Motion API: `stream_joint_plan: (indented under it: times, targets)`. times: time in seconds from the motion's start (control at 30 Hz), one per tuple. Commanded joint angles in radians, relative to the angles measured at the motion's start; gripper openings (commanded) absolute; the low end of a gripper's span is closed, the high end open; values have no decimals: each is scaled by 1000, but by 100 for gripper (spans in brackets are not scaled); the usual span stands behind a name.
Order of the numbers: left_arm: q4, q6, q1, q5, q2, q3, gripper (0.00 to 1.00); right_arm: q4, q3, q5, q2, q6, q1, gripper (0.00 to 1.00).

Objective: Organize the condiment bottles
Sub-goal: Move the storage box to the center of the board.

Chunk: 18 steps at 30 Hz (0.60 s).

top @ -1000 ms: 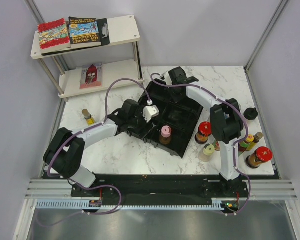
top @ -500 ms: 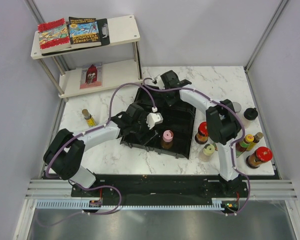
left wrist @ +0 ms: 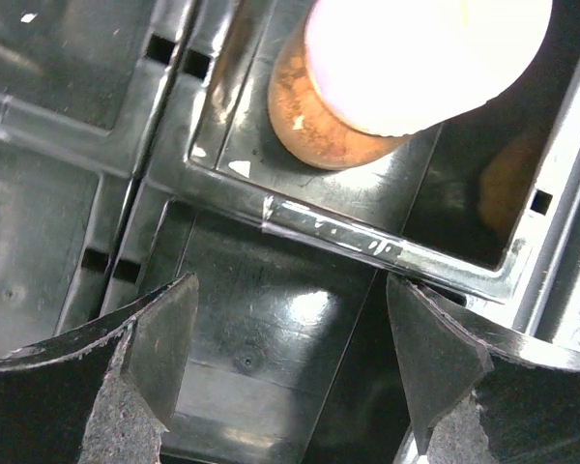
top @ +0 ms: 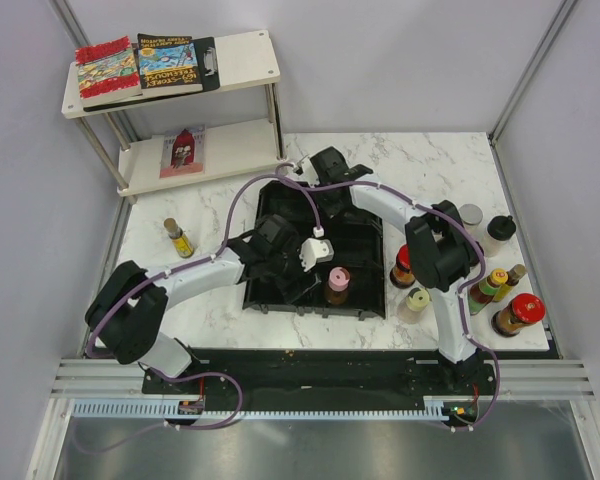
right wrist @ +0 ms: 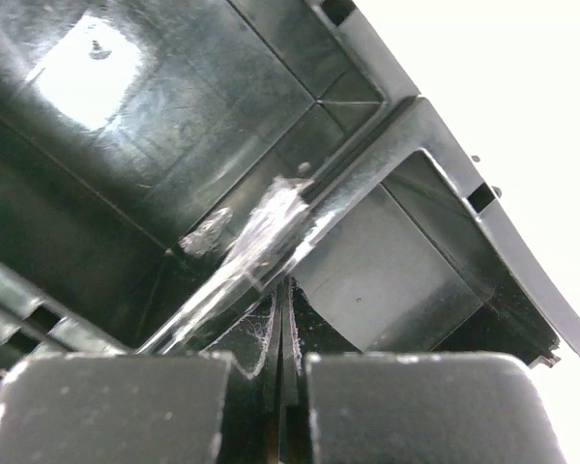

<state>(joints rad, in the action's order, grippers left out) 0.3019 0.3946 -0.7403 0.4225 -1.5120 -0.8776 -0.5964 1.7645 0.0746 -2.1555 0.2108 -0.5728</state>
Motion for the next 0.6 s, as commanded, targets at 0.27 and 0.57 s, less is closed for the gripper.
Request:
stream_joint_plan:
  times: [0.27, 0.57]
  targets:
    - [23, 18, -77, 32, -11, -24, 85, 29, -102, -15, 85, 10, -9, 0]
    - [23, 13, -96, 42, -14, -27, 85, 37, -123, -21, 109, 15, -12, 0]
